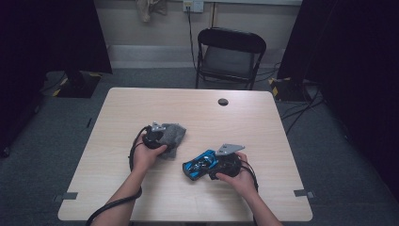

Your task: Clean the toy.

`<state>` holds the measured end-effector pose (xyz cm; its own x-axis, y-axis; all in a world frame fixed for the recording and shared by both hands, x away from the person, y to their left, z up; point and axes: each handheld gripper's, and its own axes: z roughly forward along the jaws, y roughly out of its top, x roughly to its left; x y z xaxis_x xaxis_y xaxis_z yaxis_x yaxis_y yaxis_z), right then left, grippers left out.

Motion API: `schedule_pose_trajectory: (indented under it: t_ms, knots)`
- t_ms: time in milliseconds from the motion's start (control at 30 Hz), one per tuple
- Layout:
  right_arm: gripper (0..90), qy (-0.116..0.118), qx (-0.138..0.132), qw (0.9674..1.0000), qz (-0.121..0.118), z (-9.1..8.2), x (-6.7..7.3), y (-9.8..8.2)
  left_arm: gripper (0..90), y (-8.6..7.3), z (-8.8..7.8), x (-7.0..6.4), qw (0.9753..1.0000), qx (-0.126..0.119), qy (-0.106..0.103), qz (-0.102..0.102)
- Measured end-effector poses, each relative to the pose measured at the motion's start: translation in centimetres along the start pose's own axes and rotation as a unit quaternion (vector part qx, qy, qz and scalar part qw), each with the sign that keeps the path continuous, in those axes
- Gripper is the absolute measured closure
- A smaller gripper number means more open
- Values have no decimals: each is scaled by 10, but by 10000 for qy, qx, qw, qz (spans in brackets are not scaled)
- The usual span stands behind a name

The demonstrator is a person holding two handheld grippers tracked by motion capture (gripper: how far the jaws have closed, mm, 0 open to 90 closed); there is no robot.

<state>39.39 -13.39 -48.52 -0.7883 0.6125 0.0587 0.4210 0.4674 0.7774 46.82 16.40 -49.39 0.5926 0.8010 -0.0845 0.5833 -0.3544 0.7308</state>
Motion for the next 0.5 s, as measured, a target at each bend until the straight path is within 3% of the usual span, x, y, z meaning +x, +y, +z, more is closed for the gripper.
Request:
schedule_pose_trajectory:
  t_ms: [33,100,133,167,233,333,500]
  knots:
    - [230,-1,12,10000,-2,0,0,0,496,1,-1,-1,9999,41,-84,54]
    - [231,2,8,10000,0,0,0,0,633,4,-2,-4,9996,168,-205,-29]
    - [231,-5,4,10000,3,0,0,0,646,6,-3,-7,9994,229,-238,-41]
    - [231,-5,4,10000,3,0,0,0,656,6,-3,-7,9994,229,-238,-41]
    - [231,-3,7,10000,-3,0,0,0,660,13,-5,-14,9988,192,-439,138]
    - [231,8,15,10000,-5,0,0,0,660,26,-3,-30,9971,57,-730,222]
    - [233,6,25,10000,-12,0,0,0,654,36,10,-44,9955,211,-844,365]
